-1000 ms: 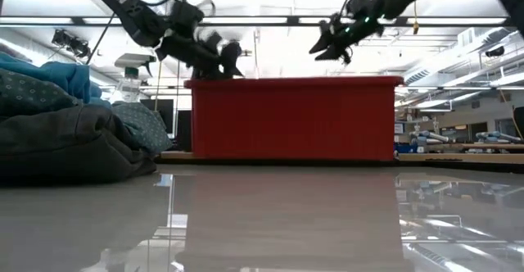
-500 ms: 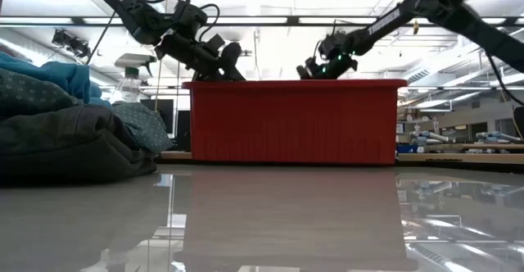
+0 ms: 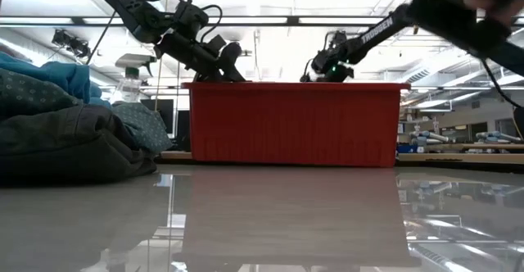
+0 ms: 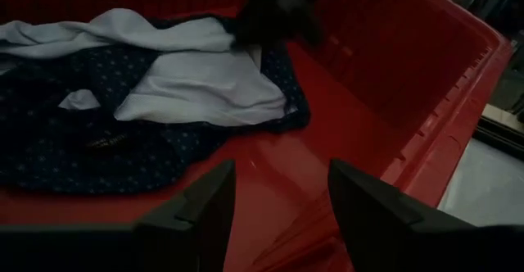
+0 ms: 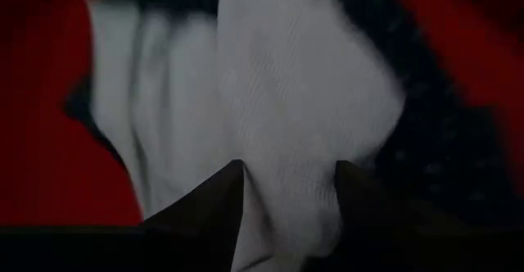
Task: Fold laundry
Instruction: Remove the blue shirt from the red bin, then fold the blue shirt
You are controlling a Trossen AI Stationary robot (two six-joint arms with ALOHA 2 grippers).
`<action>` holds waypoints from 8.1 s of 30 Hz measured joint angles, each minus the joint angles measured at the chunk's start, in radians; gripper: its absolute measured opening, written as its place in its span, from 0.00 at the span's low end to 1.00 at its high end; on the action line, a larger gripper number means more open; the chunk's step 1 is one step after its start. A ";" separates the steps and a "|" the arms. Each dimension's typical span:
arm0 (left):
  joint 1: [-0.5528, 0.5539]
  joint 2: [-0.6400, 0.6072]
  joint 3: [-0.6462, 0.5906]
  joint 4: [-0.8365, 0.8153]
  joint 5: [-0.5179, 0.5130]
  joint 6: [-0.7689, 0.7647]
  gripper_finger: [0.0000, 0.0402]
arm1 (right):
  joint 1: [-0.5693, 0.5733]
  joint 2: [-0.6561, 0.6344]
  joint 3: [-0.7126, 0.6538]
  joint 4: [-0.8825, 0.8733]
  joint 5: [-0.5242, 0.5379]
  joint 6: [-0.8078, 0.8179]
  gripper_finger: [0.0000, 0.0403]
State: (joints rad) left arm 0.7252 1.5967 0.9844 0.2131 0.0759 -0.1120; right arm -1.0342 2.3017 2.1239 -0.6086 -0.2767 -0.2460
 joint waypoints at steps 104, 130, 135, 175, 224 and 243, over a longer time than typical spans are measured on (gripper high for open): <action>-0.039 0.157 -0.008 0.241 0.094 -0.400 0.43 | 0.149 -0.481 -0.515 -0.099 0.301 0.205 0.39; 0.019 0.062 -0.008 0.304 0.273 -0.486 0.43 | 0.355 -0.468 -1.014 -0.025 0.000 0.407 0.39; -0.094 0.009 -0.006 0.282 0.166 -0.486 0.43 | 0.498 -0.502 -1.106 -0.061 -0.342 0.405 0.39; -0.608 0.281 -0.001 -0.311 0.022 -0.542 0.49 | 1.191 -0.965 -1.170 0.290 0.628 0.734 0.37; -0.795 -0.069 0.005 -0.653 -0.155 -0.924 0.00 | 0.516 -0.551 -1.140 0.441 -0.099 0.149 0.53; -1.016 -0.251 0.233 -0.702 -0.495 -0.595 0.00 | 0.609 -1.181 -0.867 -0.127 -0.130 0.041 0.01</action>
State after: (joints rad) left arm -0.2905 1.3455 1.2176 -0.4892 -0.4194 -0.7074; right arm -0.4251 1.1203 1.2565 -0.7356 -0.4062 -0.2054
